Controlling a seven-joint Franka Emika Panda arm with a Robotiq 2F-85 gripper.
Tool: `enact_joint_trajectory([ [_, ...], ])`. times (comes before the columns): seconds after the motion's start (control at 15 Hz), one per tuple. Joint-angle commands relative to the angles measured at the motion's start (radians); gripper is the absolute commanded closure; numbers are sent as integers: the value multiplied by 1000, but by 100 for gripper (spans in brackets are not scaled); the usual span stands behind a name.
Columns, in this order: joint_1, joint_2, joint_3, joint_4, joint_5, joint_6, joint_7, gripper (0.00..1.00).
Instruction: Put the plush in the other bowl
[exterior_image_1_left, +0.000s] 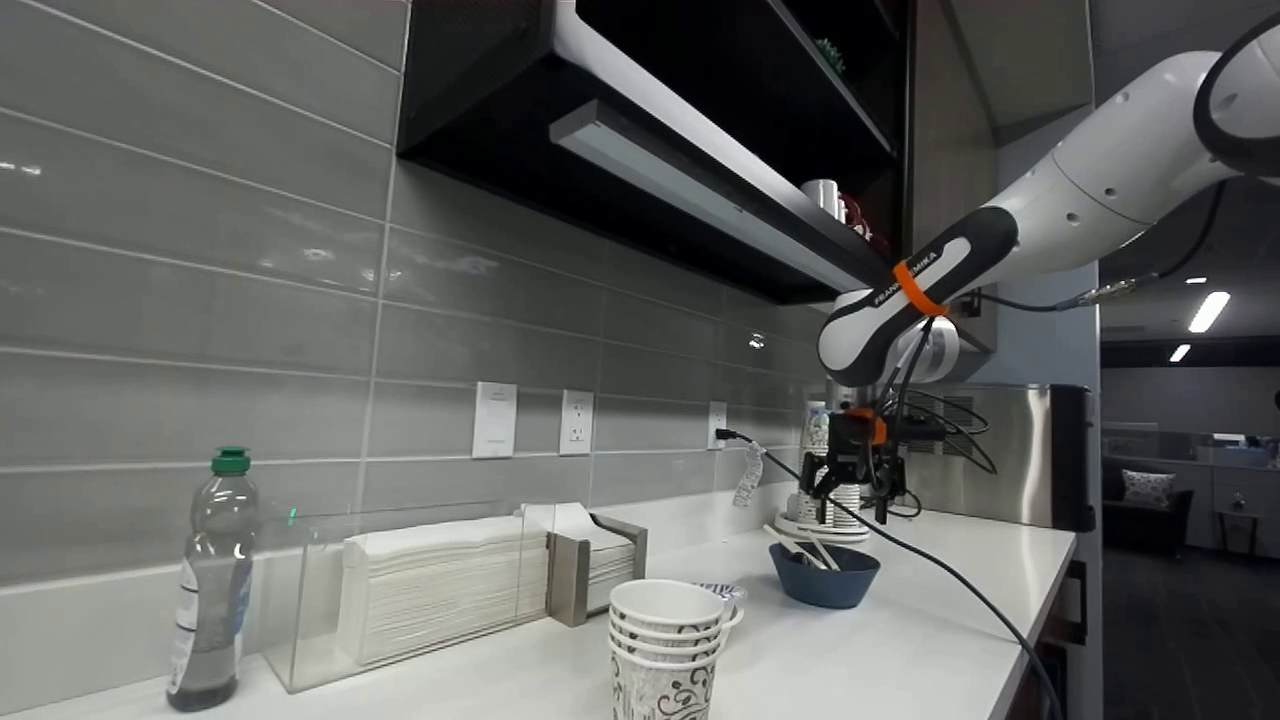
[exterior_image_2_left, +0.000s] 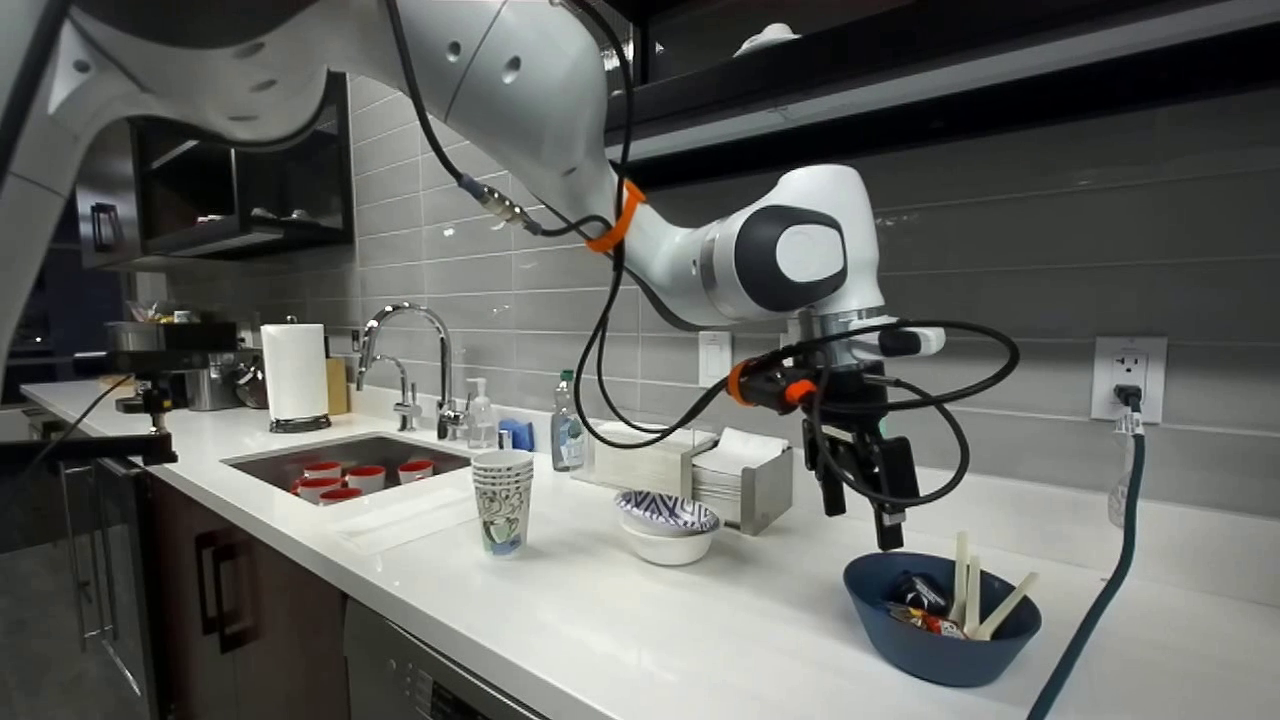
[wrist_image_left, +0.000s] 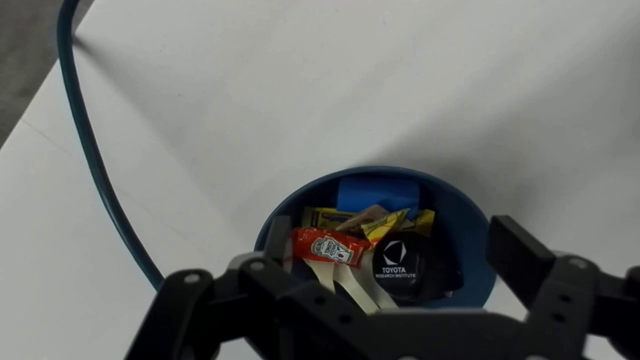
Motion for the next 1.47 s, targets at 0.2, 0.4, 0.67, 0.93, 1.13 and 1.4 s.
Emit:
enact_joint_trajectory([
  [0.2, -53, 79, 32, 33, 187, 56, -211, 0],
  [0.4, -79, 116, 49, 61, 267, 84, -303, 0],
  [0.67, -102, 159, 58, 115, 327, 94, -342, 1],
  [0.93, -90, 215, 45, 174, 298, 149, -317, 9],
  [1.13, -91, 265, 44, 220, 291, 165, -301, 7],
  [1.4, -94, 324, 41, 270, 289, 177, -277, 14],
])
